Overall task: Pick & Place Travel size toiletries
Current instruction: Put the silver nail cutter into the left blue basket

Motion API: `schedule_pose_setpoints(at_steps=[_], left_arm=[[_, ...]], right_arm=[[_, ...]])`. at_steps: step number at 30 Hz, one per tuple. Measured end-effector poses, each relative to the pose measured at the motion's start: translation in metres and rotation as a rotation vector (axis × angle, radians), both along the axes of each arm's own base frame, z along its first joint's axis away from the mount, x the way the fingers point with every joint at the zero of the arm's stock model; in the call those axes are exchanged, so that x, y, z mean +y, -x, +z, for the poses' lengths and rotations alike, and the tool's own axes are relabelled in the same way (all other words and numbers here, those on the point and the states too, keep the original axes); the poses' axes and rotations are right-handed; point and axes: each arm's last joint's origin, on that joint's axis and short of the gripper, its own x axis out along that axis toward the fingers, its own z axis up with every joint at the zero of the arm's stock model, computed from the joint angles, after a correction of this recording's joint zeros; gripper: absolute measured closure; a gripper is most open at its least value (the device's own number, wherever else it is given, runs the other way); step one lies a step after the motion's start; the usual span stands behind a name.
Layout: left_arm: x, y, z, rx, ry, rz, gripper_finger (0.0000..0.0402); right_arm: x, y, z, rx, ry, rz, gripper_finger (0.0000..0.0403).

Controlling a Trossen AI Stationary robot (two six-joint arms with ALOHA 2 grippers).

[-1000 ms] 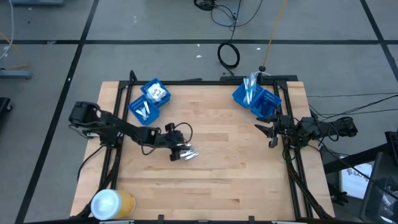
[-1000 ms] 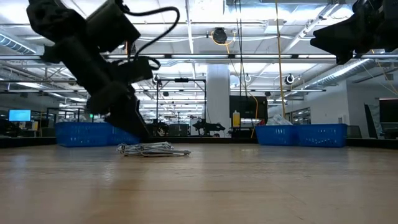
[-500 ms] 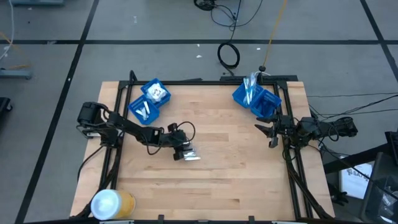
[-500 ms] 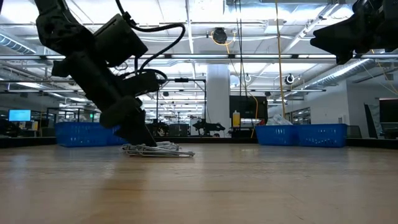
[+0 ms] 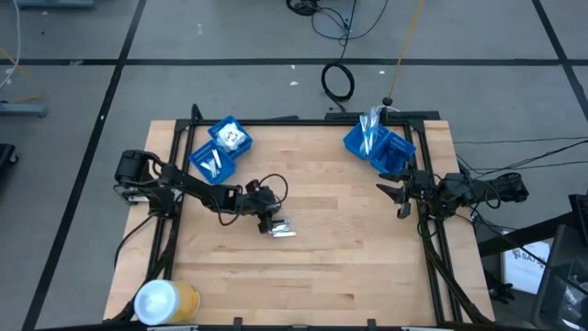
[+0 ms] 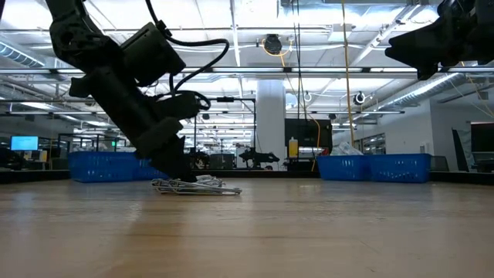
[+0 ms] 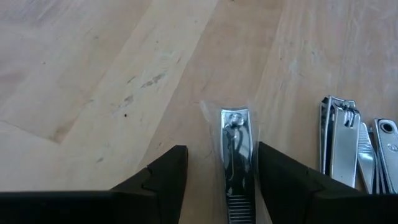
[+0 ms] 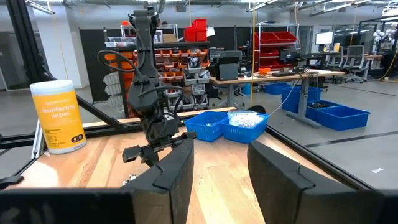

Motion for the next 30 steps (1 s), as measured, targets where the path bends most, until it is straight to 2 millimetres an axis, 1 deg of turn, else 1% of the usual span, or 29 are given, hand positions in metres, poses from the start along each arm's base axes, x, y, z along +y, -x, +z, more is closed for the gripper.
schedule_pose_setpoints(at_steps=[2,4,9,10,12,14,16,19,23,26,30], left_arm=[[0.0,0.0,0.0,0.0,0.001,0.005,0.0231],[0.0,0.0,0.0,0.0,0.003,0.008,0.0259],[0.0,0.0,0.0,-0.001,-0.002,0.002,0.0359],[0.0,0.0,0.001,-0.004,-0.001,0.002,0.037],[0.001,0.001,0.004,-0.009,0.008,0.014,0.0369],[0.001,0.002,0.01,-0.032,0.02,0.026,0.0368],[0.001,0.005,0.017,-0.049,0.027,0.033,0.0358],[0.001,0.007,0.039,-0.129,0.016,0.033,0.0354],[0.004,0.018,0.068,-0.198,-0.048,0.058,0.0366],[0.007,0.03,0.09,-0.264,-0.088,0.144,0.0366],[0.013,0.052,0.113,-0.325,-0.151,0.342,0.0365]], right_arm=[[0.0,0.0,0.0,0.0,0.0,0.0,0.0264],[0.0,0.0,0.0,0.0,0.0,0.0,0.0264],[0.0,0.0,0.0,0.0,0.0,0.0,0.0264],[0.0,0.0,0.0,0.0,0.0,0.0,0.0264],[0.0,0.0,0.0,0.0,0.0,0.0,0.0264],[0.0,0.0,0.0,0.0,0.0,0.0,0.0264],[0.0,0.0,0.0,0.0,0.0,0.0,0.0264],[0.0,0.0,0.0,0.001,0.0,0.0,0.0264],[0.0,0.0,0.0,0.003,0.001,0.0,0.0264],[0.0,0.0,-0.001,0.005,0.001,0.0,0.0264],[0.0,0.0,-0.001,0.006,0.001,0.0,0.0264]])
